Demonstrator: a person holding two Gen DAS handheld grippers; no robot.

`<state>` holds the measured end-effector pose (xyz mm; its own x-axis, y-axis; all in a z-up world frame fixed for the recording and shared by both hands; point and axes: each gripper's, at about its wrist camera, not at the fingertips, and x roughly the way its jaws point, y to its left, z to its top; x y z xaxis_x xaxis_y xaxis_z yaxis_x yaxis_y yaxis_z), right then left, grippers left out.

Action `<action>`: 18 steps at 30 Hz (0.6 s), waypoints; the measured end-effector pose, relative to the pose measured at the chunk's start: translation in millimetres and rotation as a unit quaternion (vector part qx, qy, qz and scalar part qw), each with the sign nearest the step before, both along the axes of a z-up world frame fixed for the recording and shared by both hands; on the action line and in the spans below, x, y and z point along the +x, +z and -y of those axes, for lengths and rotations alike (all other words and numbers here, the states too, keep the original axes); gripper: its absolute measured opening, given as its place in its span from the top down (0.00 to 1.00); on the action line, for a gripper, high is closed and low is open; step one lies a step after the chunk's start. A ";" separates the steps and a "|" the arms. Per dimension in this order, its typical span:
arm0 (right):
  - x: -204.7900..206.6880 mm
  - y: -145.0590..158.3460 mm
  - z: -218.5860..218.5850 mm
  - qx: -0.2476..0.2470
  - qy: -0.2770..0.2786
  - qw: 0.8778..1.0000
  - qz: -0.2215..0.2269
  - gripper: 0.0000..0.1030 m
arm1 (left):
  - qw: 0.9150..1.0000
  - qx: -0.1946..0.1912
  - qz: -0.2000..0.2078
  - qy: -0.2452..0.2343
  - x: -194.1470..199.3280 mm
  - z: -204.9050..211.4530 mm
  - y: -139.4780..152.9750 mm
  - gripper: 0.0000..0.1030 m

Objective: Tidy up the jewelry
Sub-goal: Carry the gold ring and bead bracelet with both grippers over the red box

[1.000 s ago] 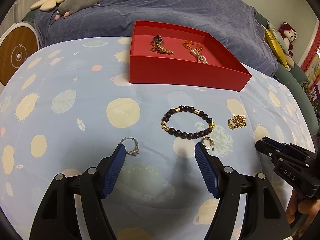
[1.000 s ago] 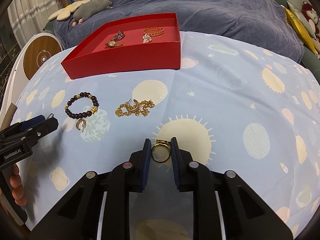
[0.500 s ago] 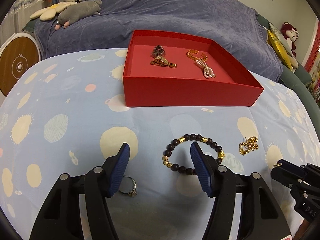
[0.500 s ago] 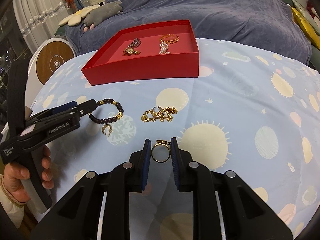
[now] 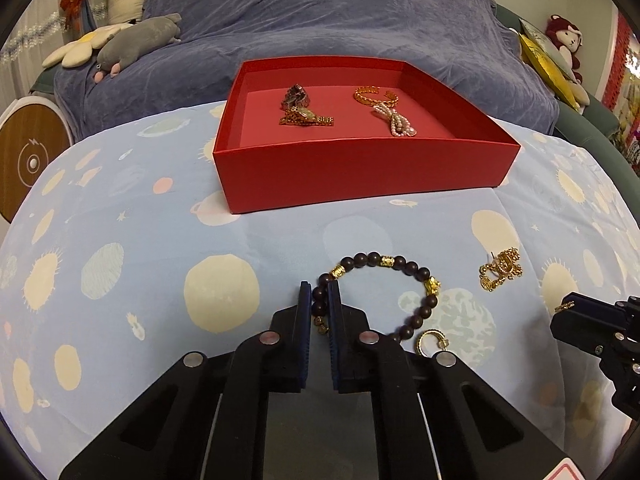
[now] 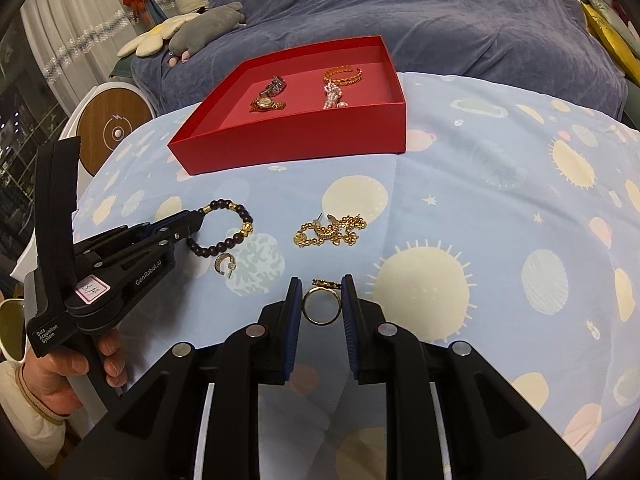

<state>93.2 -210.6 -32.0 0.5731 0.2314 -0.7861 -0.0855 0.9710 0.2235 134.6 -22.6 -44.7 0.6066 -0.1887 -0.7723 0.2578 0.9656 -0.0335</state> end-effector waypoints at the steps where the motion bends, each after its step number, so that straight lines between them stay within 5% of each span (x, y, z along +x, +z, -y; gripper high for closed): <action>1: -0.3 1.0 -0.3 0.000 0.000 1.000 0.001 0.81 | 1.000 -0.002 -0.002 -0.004 -1.0 0.8 0.6 0.95; 18: 4.5 41.6 4.5 0.019 -0.001 0.999 0.045 0.81 | 0.995 -0.071 0.053 -0.046 -25.2 9.6 84.8 0.95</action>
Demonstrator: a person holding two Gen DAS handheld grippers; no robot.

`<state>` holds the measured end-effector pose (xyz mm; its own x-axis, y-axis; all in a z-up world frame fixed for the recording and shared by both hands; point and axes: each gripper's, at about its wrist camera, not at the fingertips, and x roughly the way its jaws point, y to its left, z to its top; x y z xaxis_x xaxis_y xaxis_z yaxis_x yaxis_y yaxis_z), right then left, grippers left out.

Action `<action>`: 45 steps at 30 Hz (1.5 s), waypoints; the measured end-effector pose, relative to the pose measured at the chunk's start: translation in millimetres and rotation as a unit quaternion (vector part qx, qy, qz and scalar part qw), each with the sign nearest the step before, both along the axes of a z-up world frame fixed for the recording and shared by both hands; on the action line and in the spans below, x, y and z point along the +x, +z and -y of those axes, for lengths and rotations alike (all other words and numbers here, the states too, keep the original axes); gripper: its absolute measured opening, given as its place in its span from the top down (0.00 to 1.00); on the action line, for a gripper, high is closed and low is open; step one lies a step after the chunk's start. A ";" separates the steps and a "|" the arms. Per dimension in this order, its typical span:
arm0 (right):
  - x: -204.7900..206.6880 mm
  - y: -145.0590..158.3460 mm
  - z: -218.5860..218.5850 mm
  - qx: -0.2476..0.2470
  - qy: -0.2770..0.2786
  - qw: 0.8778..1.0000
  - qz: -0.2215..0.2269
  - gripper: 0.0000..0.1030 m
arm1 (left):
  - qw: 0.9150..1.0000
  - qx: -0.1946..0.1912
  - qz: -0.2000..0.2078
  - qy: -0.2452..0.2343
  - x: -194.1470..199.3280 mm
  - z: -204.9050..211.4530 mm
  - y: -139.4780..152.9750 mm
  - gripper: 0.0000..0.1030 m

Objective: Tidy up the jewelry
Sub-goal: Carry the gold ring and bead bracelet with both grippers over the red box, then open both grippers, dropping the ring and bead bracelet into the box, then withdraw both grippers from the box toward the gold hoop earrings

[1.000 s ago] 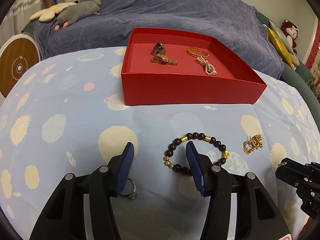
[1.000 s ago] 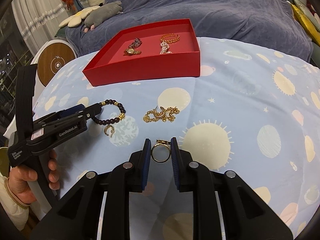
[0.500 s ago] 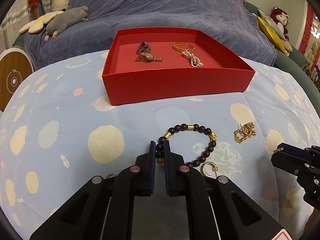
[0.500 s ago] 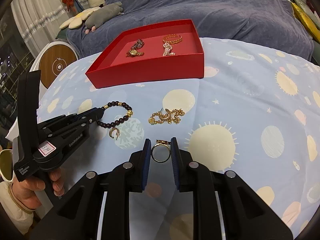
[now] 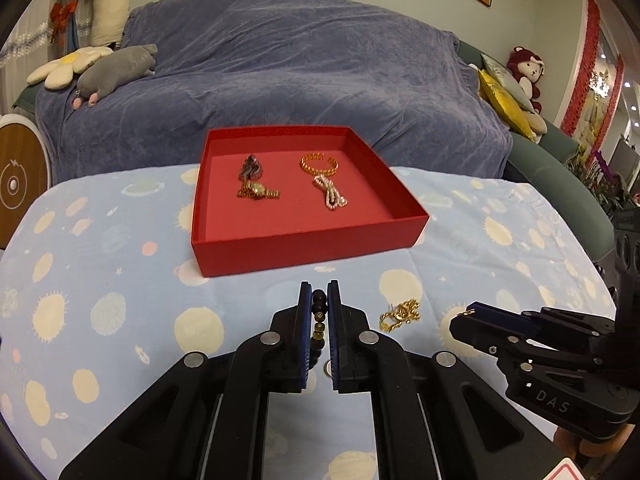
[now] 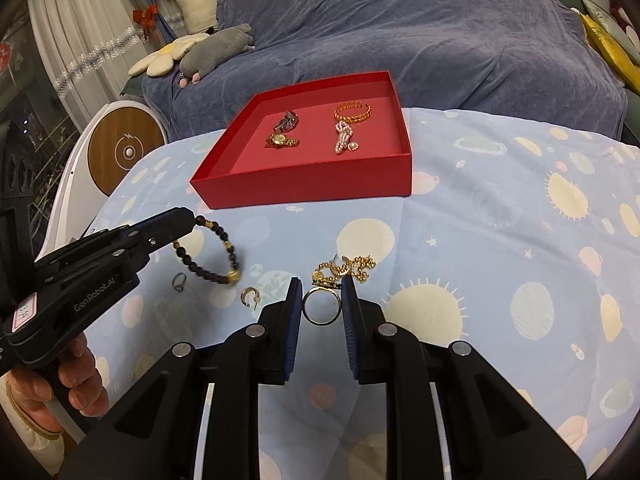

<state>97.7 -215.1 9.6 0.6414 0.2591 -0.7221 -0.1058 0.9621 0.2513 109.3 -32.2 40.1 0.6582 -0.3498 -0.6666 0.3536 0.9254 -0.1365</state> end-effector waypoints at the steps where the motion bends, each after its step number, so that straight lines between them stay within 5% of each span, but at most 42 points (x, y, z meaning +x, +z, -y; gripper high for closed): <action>1: 2.8 6.8 -0.1 -0.001 0.000 1.000 0.006 0.81 | 1.000 -0.003 0.006 -0.002 1.0 0.0 7.2 0.95; 7: 45.1 51.5 1.6 -0.006 0.004 0.999 0.053 0.81 | 0.999 -0.027 0.028 0.001 30.5 -3.9 48.9 0.95; 11: 87.3 53.0 0.1 0.000 0.001 0.999 0.049 0.81 | 0.998 -0.037 0.040 0.014 66.1 -0.4 60.3 0.95; 20: 146.9 -2.5 -4.2 0.005 -0.012 1.000 0.005 0.81 | 0.998 -0.041 -0.011 0.045 130.4 -2.9 7.1 0.95; 27: 161.0 -22.4 1.1 0.004 -0.023 1.000 -0.006 0.79 | 0.995 -0.026 -0.021 0.097 144.2 -12.9 -19.4 0.93; 30: 151.6 -8.7 7.8 0.006 -0.031 0.999 0.010 0.77 | 0.993 -0.034 -0.030 0.108 144.2 -23.5 -18.4 0.86; 37: 82.2 44.1 24.4 -0.006 -0.029 0.998 0.047 0.56 | 0.993 -0.029 0.001 0.118 95.8 -50.9 18.0 0.48; 45: -19.1 47.0 34.8 -0.019 -0.046 0.997 0.063 0.50 | 0.993 0.004 0.016 0.117 4.3 -62.6 23.0 0.36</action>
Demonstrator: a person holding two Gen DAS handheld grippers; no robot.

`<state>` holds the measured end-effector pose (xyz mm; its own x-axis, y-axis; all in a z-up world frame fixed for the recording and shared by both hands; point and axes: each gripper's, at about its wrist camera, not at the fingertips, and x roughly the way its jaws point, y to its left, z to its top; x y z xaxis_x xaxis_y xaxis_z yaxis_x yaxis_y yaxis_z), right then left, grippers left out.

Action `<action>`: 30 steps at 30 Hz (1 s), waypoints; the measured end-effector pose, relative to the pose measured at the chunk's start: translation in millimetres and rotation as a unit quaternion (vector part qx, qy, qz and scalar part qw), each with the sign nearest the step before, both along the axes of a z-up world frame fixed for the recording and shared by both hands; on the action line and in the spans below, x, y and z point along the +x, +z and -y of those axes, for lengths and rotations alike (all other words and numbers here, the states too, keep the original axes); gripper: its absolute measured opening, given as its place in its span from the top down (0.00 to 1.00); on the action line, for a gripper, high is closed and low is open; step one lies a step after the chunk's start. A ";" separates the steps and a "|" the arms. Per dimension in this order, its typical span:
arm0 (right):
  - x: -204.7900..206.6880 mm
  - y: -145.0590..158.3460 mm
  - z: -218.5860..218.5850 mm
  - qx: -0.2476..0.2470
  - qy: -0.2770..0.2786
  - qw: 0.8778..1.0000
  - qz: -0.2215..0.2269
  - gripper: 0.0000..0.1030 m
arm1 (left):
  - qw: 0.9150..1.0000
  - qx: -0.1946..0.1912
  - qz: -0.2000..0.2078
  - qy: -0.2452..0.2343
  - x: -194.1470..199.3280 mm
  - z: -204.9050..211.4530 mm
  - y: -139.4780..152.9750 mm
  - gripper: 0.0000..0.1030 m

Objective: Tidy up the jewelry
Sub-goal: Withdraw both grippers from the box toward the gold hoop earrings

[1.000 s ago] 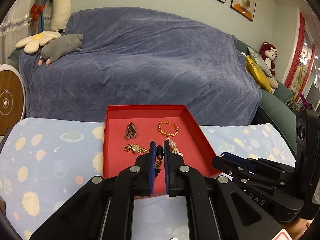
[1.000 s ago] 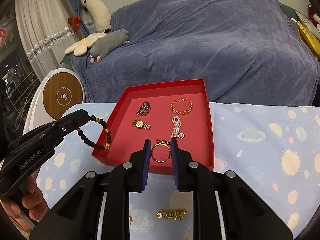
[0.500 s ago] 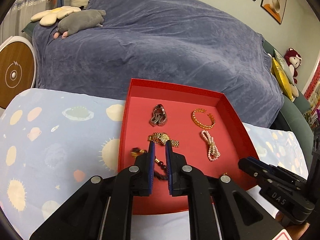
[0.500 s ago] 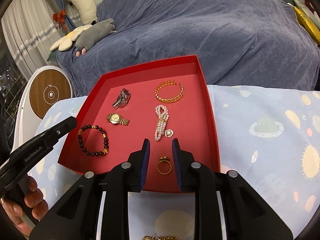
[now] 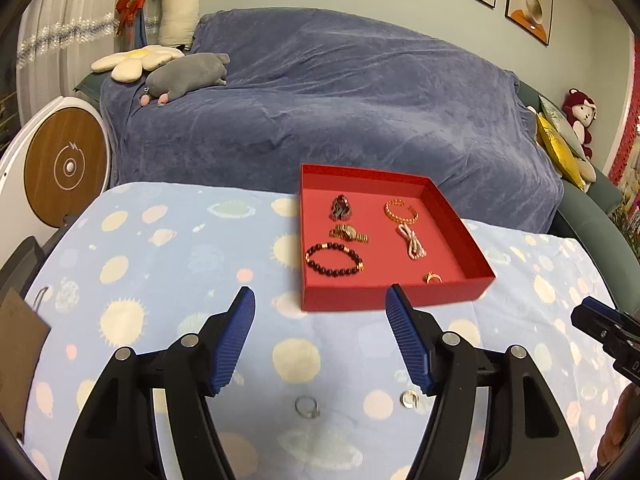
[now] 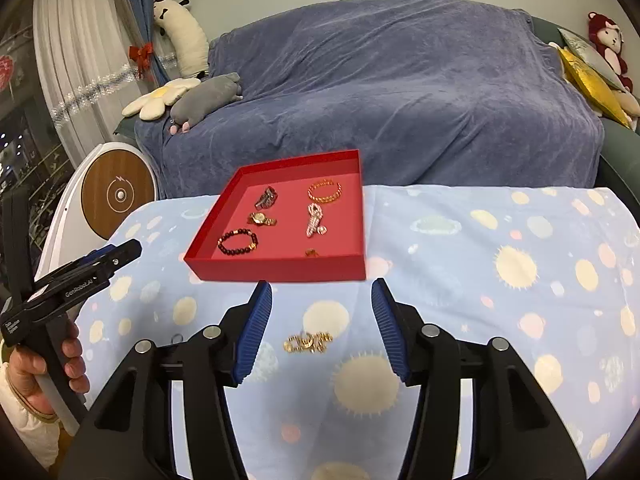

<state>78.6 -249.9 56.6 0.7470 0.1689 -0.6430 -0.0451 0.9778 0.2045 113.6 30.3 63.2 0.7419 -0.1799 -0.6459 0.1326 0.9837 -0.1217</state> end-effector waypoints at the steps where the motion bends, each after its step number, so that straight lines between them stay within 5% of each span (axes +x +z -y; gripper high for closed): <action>1: -9.0 -5.4 1.6 0.002 -0.003 1.000 -0.005 0.50 | 1.000 0.004 -0.007 0.001 -9.2 0.2 -6.1 0.36; 16: -18.0 -63.0 -25.3 -0.012 0.031 0.997 -0.070 0.50 | 0.996 0.025 -0.082 -0.009 -40.2 1.7 -84.9 0.36; 26: 21.8 -88.3 -36.6 -0.020 0.026 0.995 -0.091 0.51 | 0.995 0.022 -0.090 -0.024 -33.7 13.2 -87.9 0.36; 30: 34.3 -96.0 -41.3 -0.022 0.028 0.994 -0.099 0.60 | 0.995 0.022 -0.095 -0.025 -31.0 14.3 -90.6 0.36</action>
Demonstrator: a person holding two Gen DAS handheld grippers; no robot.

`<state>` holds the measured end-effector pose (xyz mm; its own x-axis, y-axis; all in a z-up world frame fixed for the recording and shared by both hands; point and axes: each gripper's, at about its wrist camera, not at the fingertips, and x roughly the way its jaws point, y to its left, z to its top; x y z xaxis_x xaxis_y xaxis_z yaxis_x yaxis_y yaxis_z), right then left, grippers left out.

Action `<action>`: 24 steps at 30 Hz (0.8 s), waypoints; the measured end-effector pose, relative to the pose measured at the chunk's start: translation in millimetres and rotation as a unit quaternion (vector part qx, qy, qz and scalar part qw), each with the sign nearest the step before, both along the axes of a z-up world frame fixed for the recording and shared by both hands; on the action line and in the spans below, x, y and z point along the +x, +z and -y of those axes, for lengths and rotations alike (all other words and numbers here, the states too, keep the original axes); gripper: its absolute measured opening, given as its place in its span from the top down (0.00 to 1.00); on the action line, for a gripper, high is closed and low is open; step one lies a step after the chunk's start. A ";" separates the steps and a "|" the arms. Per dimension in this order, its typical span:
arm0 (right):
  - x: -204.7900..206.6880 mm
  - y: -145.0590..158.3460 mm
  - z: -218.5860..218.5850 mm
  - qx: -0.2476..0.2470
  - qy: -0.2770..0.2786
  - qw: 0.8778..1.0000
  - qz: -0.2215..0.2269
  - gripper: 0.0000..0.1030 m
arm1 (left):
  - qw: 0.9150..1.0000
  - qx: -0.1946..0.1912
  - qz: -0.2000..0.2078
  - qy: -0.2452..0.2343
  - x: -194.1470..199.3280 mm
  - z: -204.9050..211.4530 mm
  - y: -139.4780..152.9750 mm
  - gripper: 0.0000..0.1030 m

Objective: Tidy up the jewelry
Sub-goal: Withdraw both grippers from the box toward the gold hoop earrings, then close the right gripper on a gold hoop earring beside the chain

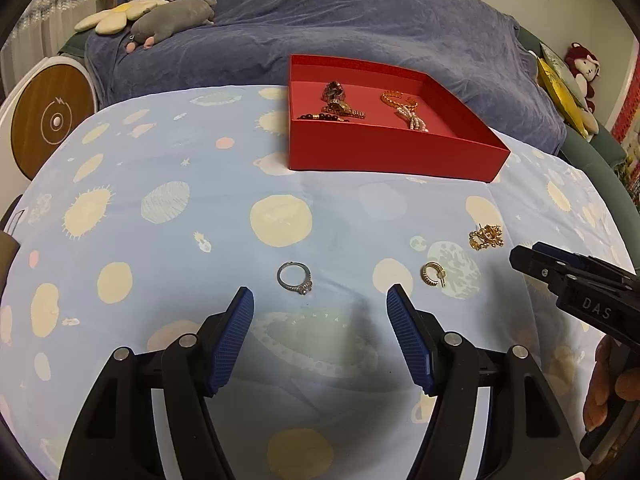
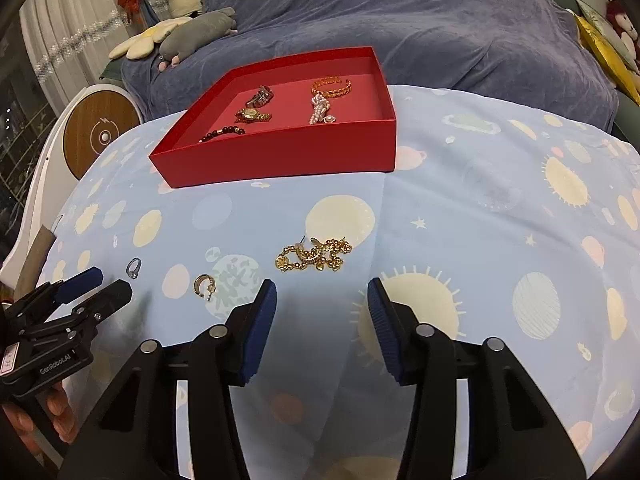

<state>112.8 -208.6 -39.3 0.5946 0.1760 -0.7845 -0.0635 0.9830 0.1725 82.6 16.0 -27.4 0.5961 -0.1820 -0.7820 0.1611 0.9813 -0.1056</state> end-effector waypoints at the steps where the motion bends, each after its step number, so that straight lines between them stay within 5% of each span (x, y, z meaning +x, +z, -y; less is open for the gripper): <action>1: 2.6 -0.2 -2.2 -0.001 0.002 1.000 0.000 0.60 | 1.000 0.000 -0.001 0.000 0.3 -0.1 -0.4 0.36; 15: 30.7 -10.6 -18.7 -0.038 0.021 0.999 0.002 0.65 | 0.999 -0.029 -0.021 0.022 4.4 -25.9 -3.0 0.36; 19: 32.4 -13.2 -24.1 -0.058 0.030 0.998 0.004 0.84 | 0.999 -0.029 -0.024 0.024 4.8 -27.0 -4.4 0.36; 24: 27.8 -10.8 -23.2 -0.056 0.032 0.998 0.003 0.84 | 0.999 -0.026 -0.022 0.021 5.6 -25.9 -3.9 0.36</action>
